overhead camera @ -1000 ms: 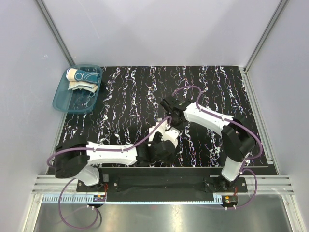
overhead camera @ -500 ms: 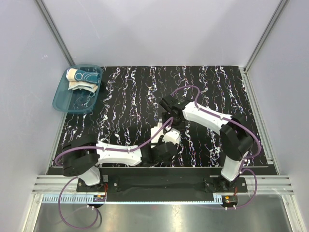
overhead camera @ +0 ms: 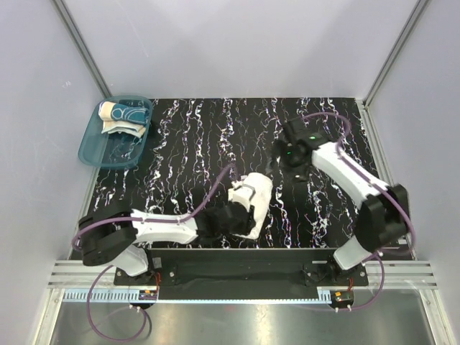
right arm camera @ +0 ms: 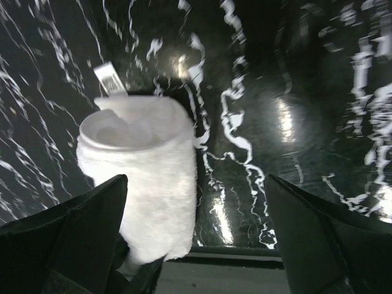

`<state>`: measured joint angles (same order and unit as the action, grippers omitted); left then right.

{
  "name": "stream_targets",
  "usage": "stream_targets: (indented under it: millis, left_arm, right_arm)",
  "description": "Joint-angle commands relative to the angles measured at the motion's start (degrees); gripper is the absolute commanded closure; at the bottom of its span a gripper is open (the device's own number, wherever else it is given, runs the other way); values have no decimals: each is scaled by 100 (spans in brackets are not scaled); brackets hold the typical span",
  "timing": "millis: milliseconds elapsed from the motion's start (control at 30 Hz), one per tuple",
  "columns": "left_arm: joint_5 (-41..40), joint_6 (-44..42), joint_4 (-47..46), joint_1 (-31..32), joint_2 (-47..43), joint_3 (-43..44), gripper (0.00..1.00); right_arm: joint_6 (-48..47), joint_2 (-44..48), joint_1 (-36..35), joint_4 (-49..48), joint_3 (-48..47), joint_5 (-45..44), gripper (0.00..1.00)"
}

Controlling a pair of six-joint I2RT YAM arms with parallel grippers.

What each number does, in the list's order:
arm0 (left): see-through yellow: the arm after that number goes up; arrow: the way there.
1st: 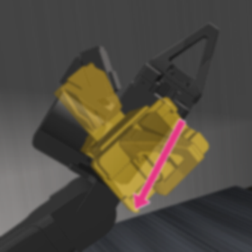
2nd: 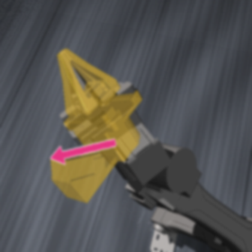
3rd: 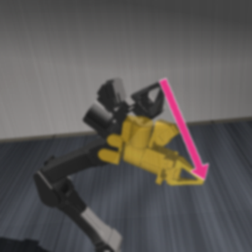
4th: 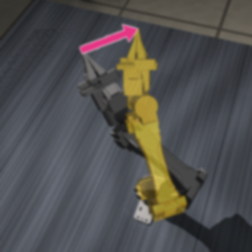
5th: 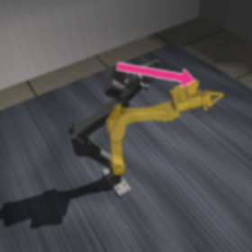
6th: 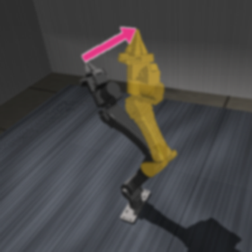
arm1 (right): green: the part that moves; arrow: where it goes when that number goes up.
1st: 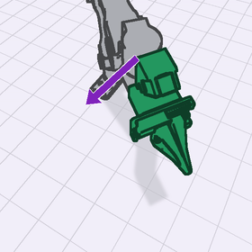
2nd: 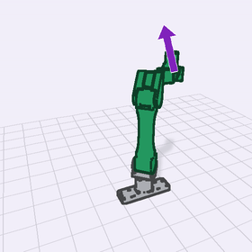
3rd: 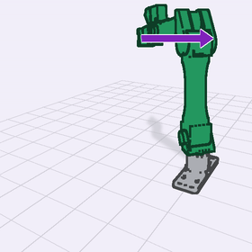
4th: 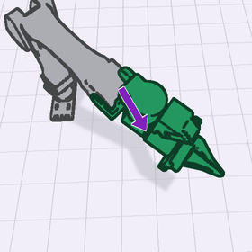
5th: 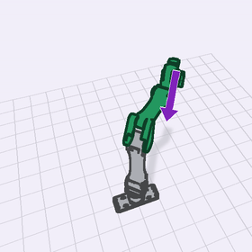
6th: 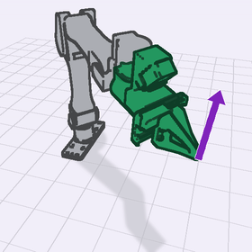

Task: Roll the towels
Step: Roll the towel

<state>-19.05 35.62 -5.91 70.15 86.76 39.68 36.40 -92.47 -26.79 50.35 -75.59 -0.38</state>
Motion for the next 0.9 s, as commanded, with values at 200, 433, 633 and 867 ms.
stream_targets:
  millis: [200,433,633,867]
  left_arm:
    - [3052,1473,-2058,-1503,-801,-1935,82]
    - [4014,2598,-3451,-1970,-529,-2447,82]
    - [4374,3231,-4680,-2119,173,-2746,82]
    - [4515,3443,-5447,-2251,702,-2852,82]
  right_arm:
    - [-107,1476,473,-1199,1236,546,0]
    - [262,1873,473,-3354,2847,2391,0]
    - [649,1828,437,-5217,3814,2999,0]
    - [921,1574,192,-6623,4561,3202,0]
